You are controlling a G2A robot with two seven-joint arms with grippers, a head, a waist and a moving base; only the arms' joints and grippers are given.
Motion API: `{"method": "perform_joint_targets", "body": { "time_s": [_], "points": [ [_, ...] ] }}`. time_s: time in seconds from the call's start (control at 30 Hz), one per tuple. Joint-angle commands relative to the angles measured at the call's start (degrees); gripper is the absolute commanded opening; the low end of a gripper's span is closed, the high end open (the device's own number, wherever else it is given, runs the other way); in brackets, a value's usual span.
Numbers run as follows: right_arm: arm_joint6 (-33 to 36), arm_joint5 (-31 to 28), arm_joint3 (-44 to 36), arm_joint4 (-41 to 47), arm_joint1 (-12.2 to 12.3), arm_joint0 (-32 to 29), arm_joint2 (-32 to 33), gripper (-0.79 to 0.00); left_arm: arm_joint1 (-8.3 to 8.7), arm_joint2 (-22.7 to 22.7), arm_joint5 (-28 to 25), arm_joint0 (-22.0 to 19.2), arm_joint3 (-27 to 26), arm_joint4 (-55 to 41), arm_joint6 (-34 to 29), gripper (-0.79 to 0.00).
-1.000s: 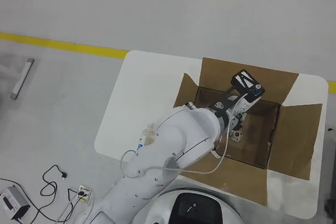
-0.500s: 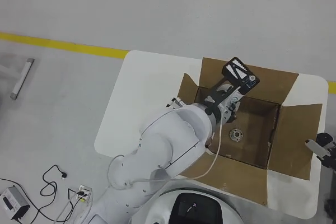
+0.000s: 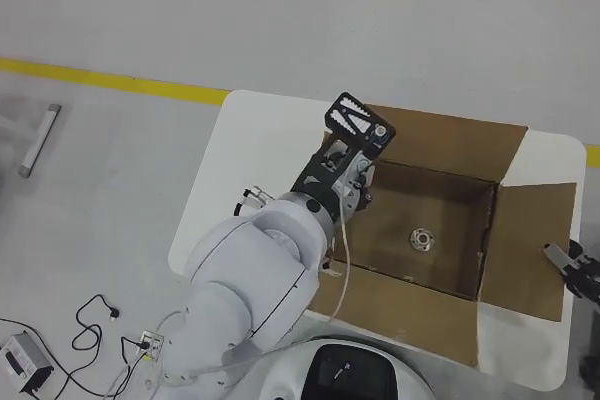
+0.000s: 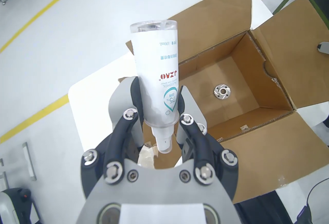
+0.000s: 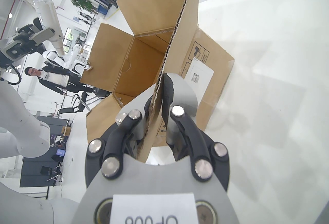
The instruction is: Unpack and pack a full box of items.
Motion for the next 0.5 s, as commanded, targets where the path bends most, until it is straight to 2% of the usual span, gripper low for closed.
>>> {"method": "perform_joint_targets", "body": {
  "time_s": [0.0, 0.2, 0.47],
  "points": [
    [0.2, 0.3, 0.3, 0.3, 0.1, 0.7, 0.1, -0.785, 0.25, -0.6, -0.2, 1.7, -1.7, 1.4, -0.4, -0.785],
    [0.6, 0.4, 1.7, 0.0, 0.5, 3.3, -0.3, -0.785, 0.72, -1.3, -0.3, 5.5, -4.6, 4.0, -0.5, -0.785],
    [1.6, 1.6, 3.2, 0.6, 0.8, 5.2, -1.2, -0.785, 1.03, -2.0, -0.8, 7.5, -6.6, 5.8, -0.3, -0.785]
  ]
}}
